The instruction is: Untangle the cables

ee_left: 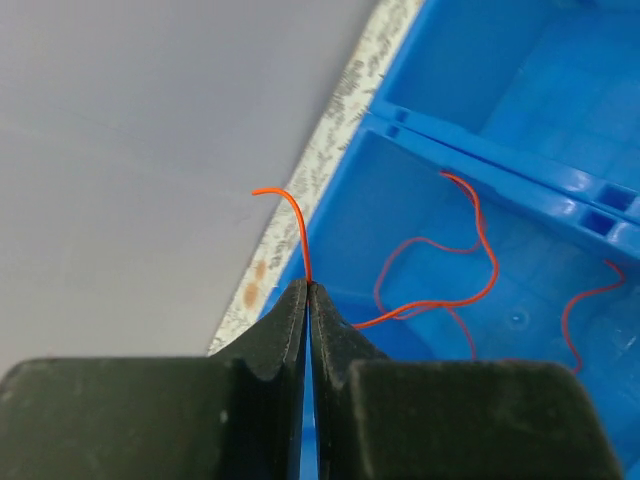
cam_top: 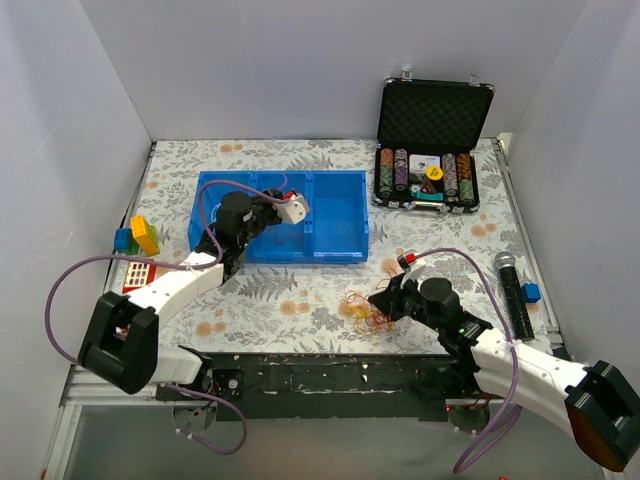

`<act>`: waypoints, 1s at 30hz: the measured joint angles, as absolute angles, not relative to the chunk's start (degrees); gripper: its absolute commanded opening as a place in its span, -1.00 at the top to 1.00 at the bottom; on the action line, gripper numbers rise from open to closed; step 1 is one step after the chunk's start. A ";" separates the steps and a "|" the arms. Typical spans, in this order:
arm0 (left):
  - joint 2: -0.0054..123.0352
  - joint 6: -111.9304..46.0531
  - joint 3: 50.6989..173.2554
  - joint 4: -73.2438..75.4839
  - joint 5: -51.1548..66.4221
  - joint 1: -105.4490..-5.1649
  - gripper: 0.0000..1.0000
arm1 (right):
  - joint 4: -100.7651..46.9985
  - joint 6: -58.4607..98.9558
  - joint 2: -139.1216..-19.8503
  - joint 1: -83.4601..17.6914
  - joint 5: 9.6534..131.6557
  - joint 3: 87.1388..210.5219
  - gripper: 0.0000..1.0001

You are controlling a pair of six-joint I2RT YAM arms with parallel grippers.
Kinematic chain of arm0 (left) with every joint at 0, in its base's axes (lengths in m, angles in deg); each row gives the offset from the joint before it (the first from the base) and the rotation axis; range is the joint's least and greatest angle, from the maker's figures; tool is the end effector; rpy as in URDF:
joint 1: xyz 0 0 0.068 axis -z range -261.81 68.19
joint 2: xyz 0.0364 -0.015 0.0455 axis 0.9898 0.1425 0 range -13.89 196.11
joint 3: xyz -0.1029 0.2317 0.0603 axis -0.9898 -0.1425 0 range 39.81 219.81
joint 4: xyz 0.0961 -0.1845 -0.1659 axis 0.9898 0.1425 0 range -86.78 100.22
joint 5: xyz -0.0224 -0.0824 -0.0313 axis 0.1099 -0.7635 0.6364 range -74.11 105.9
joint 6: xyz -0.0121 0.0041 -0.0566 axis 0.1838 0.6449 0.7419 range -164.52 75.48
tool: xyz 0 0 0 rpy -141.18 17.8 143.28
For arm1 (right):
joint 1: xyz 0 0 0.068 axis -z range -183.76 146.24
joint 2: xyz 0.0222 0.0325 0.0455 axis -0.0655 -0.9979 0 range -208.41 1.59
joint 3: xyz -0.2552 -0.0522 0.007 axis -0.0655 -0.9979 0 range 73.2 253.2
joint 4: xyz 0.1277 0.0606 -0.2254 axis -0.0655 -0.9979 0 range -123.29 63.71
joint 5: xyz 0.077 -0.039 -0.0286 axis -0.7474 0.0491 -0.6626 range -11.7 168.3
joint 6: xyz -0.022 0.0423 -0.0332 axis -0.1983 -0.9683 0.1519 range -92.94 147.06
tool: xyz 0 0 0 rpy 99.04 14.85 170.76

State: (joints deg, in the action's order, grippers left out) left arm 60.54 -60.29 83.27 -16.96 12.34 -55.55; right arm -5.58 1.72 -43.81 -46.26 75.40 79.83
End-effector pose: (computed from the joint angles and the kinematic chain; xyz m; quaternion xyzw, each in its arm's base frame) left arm 0.2779 -0.1400 0.2569 0.2946 0.7118 -0.0820 0.6323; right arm 0.1356 0.1271 0.1469 -0.1353 0.7978 0.3447 0.4758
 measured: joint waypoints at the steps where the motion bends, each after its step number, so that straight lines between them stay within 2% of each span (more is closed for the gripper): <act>1: 61.81 -60.40 83.66 -16.26 12.34 -55.33 1.00 | -5.58 1.72 -43.90 -46.26 75.40 79.83 0.97; 11: 80.98 -59.44 97.50 -9.35 12.15 -54.82 1.00 | -5.58 1.68 -44.69 -46.26 75.60 79.83 0.97; 20: 87.65 -57.95 101.67 -4.48 10.22 -54.85 0.98 | -5.56 1.65 -45.39 -46.26 75.60 79.85 0.97; 26: 87.78 -57.05 101.41 -2.56 9.28 -54.93 0.73 | -5.49 1.52 -45.39 -46.26 75.55 79.85 0.97; 28: 87.56 -56.79 101.06 -1.77 9.28 -54.98 0.55 | -5.45 1.52 -45.39 -46.26 75.55 79.85 0.97; 30: 87.25 -56.46 100.58 -0.90 9.44 -55.06 0.14 | -5.34 1.52 -45.39 -46.26 75.55 79.85 0.97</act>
